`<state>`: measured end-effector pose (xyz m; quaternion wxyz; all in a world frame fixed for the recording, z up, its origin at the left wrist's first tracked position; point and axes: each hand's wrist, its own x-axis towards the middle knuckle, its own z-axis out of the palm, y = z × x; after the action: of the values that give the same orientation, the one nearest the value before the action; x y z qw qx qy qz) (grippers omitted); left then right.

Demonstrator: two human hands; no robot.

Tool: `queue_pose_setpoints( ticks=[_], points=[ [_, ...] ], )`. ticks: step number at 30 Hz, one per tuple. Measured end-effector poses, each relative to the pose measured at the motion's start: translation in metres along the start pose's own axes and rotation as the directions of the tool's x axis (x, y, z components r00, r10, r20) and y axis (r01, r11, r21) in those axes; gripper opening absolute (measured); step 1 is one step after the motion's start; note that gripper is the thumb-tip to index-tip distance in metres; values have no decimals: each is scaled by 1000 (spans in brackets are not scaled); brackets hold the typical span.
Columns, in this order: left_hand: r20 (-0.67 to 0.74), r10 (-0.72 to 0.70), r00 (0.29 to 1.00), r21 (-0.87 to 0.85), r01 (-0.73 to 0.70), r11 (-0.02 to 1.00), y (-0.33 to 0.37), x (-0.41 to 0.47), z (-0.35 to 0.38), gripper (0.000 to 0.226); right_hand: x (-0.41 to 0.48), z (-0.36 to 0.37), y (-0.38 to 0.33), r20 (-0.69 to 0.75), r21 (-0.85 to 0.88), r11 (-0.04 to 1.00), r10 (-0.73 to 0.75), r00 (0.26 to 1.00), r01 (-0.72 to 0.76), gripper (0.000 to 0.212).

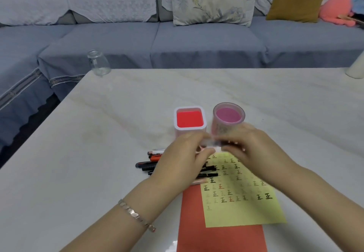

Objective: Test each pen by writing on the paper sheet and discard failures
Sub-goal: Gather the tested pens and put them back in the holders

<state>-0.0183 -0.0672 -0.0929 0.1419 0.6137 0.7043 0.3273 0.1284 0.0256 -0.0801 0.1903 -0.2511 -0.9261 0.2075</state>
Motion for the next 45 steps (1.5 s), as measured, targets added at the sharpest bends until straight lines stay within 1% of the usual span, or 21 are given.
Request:
queue_pose_setpoints(
  ticks=[1, 3, 6, 9, 12, 14, 17, 19, 22, 26, 28, 30, 32, 33, 34, 36, 37, 39, 41, 43, 45],
  points=[
    [-51, -22, 998, 9, 22, 1000, -7, 0, -1, 24, 8, -5, 2, -99, 51, 999, 10, 995, -5, 20],
    [-154, -84, 984, 36, 91, 995, -21, 1, -3, 35, 30, -16, 9, -321, 260, 961, 175, 931, -91, 21],
    [-167, -256, 952, 44, 267, 963, -35, 7, -1, 45, 57, -14, 32, -422, 425, 890, 358, 833, -167, 29],
    [-96, -366, 926, -36, 364, 931, -41, 18, 5, 40, 67, 10, 61, -334, 340, 887, 425, 841, -313, 29],
    [-80, -351, 933, -78, 345, 935, -48, 29, 12, 27, 67, 29, 87, -255, 188, 884, 464, 848, -427, 26],
    [-118, -327, 937, -107, 316, 943, -50, 32, 14, 19, 66, 33, 91, -180, 196, 844, 532, 828, -500, 27],
    [-143, -315, 938, -122, 300, 946, -52, 35, 15, 15, 65, 31, 87, -61, 301, 790, 575, 816, -534, 72],
    [-142, -301, 943, -114, 287, 951, -54, 37, 15, 16, 63, 29, 83, -17, 266, 807, 551, 834, -528, 89],
    [-131, -299, 945, -117, 285, 951, -58, 37, 15, 15, 55, 32, 81, -28, 148, 833, 542, 840, -533, 104],
    [-102, -298, 949, -120, 285, 951, -61, 39, 11, 14, 46, 37, 75, -3, 162, 825, 549, 836, -542, 111],
    [-81, -282, 956, -145, 269, 952, -63, 36, 9, 19, 42, 38, 68, -40, 156, 826, 553, 832, -541, 110],
    [-117, -237, 964, -108, 225, 968, -64, 25, 4, 34, 34, 39, 52, -197, 88, 880, 474, 858, -467, 95],
    [-171, -159, 972, 56, 171, 984, -73, 7, 1, 43, 26, 41, 31, -384, -45, 979, 166, 908, -198, 58],
    [-151, -126, 980, 156, 149, 976, -79, -3, 1, 42, 23, 44, 22, -376, -99, 993, 26, 926, -68, 39],
    [-100, -103, 990, 246, 125, 961, -84, -14, 0, 40, 21, 48, 14, -293, -126, 992, -65, 954, 29, 28],
    [13, -111, 994, 400, 97, 911, -94, -33, 1, 42, 21, 63, 1, 2, -143, 983, -114, 993, 113, 30],
    [41, -125, 991, 449, 94, 889, -100, -40, 1, 44, 23, 74, -5, 143, -153, 978, -121, 982, 143, 37],
    [41, -149, 988, 504, 108, 857, -103, -46, 5, 43, 28, 94, -10, 333, -209, 962, -98, 938, 174, 51],
    [109, -258, 960, 509, 169, 844, -102, -47, 6, 46, 35, 109, -14, 435, -312, 928, -52, 899, 204, 51],
    [148, -321, 935, 503, 209, 839, -111, -48, 8, 51, 39, 116, -18, 473, -384, 897, -14, 881, 220, 43],
    [165, -322, 932, 489, 206, 847, -110, -44, 7, 49, 40, 118, -20, 488, -379, 901, 3, 873, 209, 39]
  ],
)
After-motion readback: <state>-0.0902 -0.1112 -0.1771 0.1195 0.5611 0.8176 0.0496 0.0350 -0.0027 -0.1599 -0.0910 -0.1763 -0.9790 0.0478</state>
